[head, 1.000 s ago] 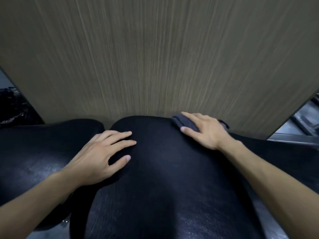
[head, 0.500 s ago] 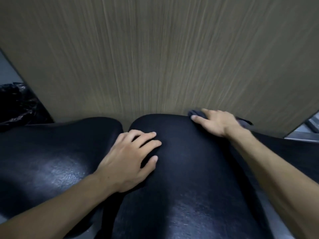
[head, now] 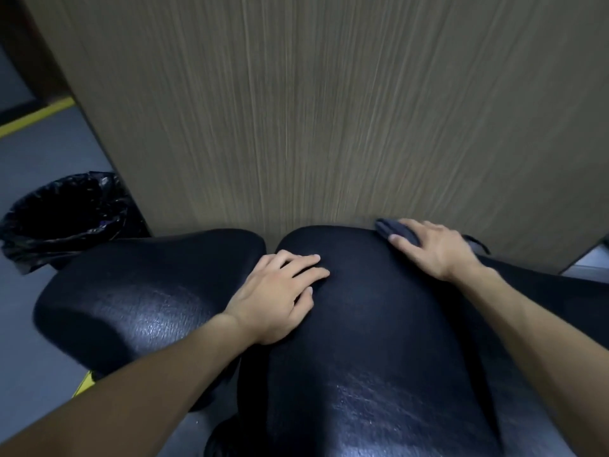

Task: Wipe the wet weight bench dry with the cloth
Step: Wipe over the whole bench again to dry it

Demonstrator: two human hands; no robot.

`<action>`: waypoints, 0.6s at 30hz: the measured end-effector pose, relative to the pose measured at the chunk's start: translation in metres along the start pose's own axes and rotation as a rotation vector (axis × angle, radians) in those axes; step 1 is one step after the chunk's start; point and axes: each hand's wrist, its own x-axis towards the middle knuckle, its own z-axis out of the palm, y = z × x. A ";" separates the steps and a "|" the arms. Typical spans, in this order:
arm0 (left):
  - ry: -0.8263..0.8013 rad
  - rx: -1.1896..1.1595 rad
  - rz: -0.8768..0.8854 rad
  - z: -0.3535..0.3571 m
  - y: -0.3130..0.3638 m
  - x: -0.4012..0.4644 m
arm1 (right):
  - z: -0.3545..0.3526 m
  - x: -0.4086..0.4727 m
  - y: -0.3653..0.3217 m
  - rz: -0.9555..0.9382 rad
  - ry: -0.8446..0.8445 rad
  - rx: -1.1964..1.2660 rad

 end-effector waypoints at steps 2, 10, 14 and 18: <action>-0.013 0.003 -0.008 -0.001 0.001 0.000 | -0.007 -0.021 0.044 0.098 -0.007 0.004; 0.028 -0.006 -0.002 0.003 0.001 0.000 | -0.008 -0.030 0.058 0.173 -0.037 -0.085; 0.077 -0.033 0.022 0.007 -0.002 0.000 | -0.007 0.008 0.001 0.126 -0.113 -0.076; 0.091 -0.033 0.048 0.009 -0.005 0.002 | 0.005 0.050 -0.102 -0.010 -0.170 -0.061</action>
